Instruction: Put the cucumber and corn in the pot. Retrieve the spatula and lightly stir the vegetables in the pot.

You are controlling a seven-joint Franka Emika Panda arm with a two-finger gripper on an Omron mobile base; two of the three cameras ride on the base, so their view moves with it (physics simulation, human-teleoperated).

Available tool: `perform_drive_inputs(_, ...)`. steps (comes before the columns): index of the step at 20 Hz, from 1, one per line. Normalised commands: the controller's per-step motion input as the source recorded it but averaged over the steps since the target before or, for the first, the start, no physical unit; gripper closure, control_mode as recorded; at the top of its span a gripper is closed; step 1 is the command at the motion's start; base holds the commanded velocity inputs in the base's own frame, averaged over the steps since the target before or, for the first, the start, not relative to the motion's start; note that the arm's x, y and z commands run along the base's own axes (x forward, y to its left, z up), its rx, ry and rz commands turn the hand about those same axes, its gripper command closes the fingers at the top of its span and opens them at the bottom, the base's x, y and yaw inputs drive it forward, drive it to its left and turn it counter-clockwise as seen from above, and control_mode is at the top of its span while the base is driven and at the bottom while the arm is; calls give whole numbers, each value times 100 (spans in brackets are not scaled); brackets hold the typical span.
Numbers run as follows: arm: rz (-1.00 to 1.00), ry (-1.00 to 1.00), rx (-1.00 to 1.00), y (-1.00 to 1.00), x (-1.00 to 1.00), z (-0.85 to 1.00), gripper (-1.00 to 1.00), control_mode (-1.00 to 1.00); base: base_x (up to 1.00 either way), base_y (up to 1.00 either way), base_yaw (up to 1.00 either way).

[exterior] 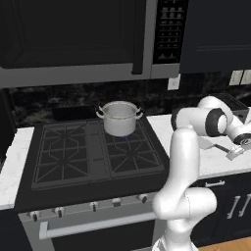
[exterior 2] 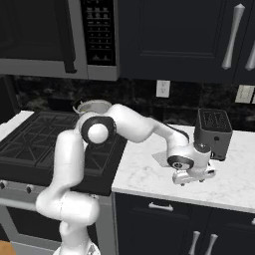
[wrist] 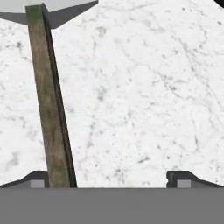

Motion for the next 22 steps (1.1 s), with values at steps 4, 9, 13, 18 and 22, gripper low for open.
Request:
perform_drive_inputs(4,10,3,0,16,6,-76,-100,-100,0,0,0)
perform_drive_inputs(9,7,1,-12,93,10,-75,-100,-100,0,0,0)
perform_drive_inputs(13,8,0,-22,100,3,-49,-100,-100,0,0,0)
perform_drive_inputs(18,8,0,-24,94,15,-47,-100,-100,0,0,0)
perform_drive_inputs(22,11,4,-4,29,62,-51,-100,-100,0,0,0)
